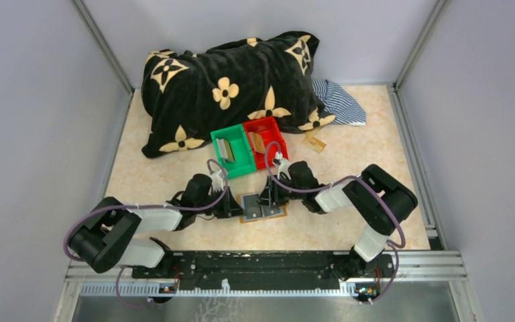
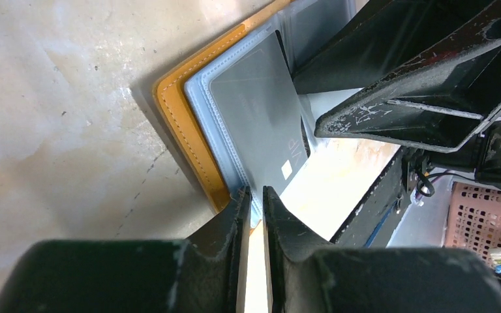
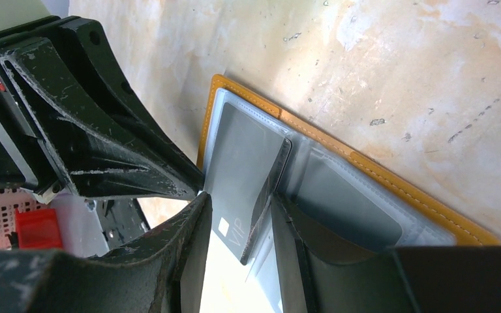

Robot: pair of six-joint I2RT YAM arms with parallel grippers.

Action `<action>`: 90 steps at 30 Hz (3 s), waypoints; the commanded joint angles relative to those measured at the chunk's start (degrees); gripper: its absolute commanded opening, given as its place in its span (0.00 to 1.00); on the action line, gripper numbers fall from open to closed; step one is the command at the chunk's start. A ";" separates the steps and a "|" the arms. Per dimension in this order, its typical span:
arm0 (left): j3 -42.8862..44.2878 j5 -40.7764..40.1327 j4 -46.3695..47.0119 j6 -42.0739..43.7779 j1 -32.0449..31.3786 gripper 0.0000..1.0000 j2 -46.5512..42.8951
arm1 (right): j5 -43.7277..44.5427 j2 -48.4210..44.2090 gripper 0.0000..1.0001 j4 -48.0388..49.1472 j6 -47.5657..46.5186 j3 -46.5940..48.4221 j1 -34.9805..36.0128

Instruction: Take the credit cards out of the card holder

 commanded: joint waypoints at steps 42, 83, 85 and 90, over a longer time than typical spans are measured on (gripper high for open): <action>4.52 1.14 -1.01 1.75 0.59 0.19 15.65 | 10.96 -9.23 0.46 -26.87 -9.16 2.58 0.51; 5.43 2.41 0.03 1.65 0.59 0.19 19.16 | 0.46 -13.50 0.21 0.81 -3.01 -8.78 0.47; 5.53 2.49 0.12 1.62 0.58 0.19 19.56 | -0.16 -14.94 0.22 1.83 -2.68 -9.32 0.51; 5.52 2.64 0.40 1.42 0.55 0.19 19.89 | -0.52 -17.95 0.22 3.49 -2.24 -10.20 0.49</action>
